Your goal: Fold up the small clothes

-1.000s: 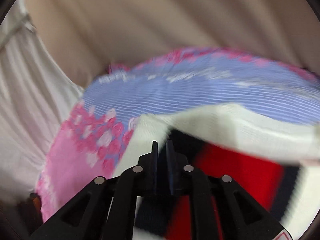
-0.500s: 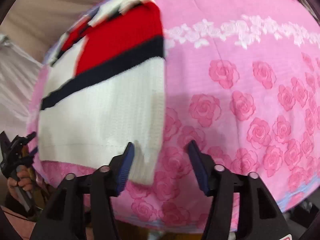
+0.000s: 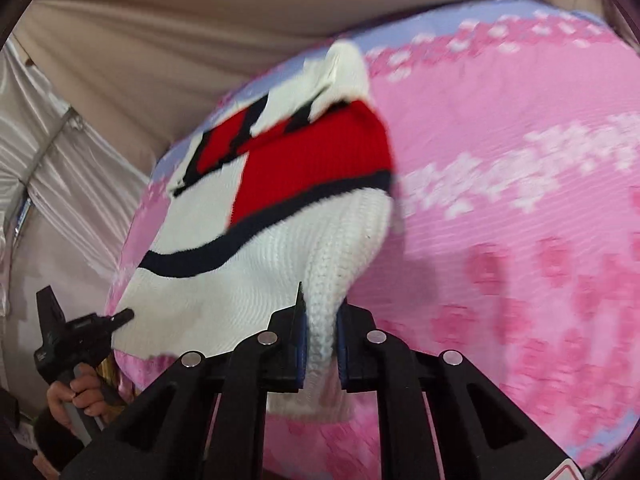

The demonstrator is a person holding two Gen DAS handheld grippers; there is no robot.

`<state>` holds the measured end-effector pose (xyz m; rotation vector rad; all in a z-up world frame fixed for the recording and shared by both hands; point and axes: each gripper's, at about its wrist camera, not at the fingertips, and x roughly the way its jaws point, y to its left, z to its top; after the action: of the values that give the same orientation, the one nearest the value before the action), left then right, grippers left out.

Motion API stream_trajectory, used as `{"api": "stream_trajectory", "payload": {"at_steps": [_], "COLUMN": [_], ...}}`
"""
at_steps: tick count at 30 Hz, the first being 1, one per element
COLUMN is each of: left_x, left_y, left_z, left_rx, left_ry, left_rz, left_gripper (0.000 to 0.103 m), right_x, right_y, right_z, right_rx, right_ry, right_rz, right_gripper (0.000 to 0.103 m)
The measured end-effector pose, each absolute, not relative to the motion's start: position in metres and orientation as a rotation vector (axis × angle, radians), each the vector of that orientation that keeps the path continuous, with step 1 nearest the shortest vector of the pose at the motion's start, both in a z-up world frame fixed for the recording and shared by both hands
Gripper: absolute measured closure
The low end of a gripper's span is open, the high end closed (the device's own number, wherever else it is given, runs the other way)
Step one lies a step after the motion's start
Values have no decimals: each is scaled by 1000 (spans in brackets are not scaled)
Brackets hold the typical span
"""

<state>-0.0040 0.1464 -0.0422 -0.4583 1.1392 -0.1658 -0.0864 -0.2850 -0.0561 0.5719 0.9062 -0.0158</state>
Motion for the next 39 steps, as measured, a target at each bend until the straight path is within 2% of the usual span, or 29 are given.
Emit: {"api": "stream_trajectory", "payload": {"at_steps": [4,8,11,14,16,18,21,26,31,34,36,37,39], "left_x": [-74,-147,-146,-87,-42,17,87,164,163,164,158,154,144], "left_y": [140,142,146,128,114,99,81,68,56,62,66,68,74], "left_z": [-59,-74,-44,-10,1,-6,-34,-101,-106,-101,-88,-81,-65], "left_rx": [-351,-288,-285,-303,-297,-317,-324,-412,-365,-409,-431,-417,-365], "left_ry": [1342,1535,1482,1291,1145,1028,966,1032,956,955,919,887,807], "left_rz": [-228,-229,-228,-297,-344,-350,-324,-244,-236,-271,-279,-257,-197], "left_gripper": [97,97,97,97,97,97,97,97,93,79,54,48,28], "right_x": [-143,-212,-257,-226,-175,-115,-47,33,40,33,26,21,12], "right_y": [-305,-302,-295,-302,-322,-347,-376,-408,-410,-415,-417,-416,-415], "right_z": [-50,-87,-102,-69,-43,-33,-50,-98,-118,-115,-105,-97,-82], "right_rx": [509,445,515,605,646,690,748,847,870,923,945,946,914], "right_ry": [1016,1318,1491,1354,1145,940,789,737,701,660,619,596,561], "right_rz": [-78,-80,-36,19,42,57,37,-17,-35,-13,-1,8,-8], "right_gripper": [93,93,93,93,93,93,92,92,90,85,83,79,70]}}
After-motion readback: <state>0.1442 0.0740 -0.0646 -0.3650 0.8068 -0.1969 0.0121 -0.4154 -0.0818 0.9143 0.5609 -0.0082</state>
